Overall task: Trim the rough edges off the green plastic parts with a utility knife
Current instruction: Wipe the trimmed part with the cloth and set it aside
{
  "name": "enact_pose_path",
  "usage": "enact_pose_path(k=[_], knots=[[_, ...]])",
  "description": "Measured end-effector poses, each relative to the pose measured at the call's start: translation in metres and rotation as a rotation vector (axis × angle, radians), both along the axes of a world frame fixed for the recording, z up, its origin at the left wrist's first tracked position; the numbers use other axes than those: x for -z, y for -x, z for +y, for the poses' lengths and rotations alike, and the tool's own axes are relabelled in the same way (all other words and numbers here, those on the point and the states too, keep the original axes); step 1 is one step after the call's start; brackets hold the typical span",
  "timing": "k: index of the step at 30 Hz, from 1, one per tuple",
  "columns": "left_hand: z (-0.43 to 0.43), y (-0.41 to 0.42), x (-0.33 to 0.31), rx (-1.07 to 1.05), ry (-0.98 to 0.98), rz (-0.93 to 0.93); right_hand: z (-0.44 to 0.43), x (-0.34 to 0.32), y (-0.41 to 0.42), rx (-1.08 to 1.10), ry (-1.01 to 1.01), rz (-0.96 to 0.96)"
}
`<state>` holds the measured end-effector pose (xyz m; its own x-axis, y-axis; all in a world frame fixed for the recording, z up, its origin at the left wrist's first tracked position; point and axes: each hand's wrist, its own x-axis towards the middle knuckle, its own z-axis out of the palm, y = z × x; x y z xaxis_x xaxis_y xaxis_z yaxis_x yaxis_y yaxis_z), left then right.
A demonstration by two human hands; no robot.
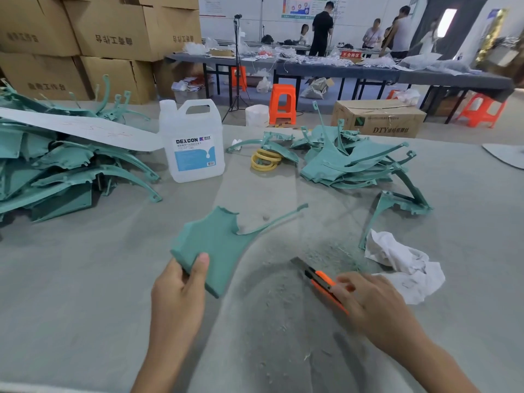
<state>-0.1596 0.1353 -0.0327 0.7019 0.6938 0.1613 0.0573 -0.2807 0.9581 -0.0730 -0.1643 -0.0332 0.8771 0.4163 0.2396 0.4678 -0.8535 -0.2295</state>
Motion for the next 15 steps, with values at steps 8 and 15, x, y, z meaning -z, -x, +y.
enact_pose_path(k=[8, 15], knots=[[0.001, 0.003, -0.016, 0.141, 0.842, -0.259, -0.063, 0.02, -0.066, 0.491, 0.235, 0.044], [-0.016, 0.016, -0.024, 0.406, 1.091, -0.237, -0.04, -0.025, -0.073, 0.382, -0.348, -0.053]])
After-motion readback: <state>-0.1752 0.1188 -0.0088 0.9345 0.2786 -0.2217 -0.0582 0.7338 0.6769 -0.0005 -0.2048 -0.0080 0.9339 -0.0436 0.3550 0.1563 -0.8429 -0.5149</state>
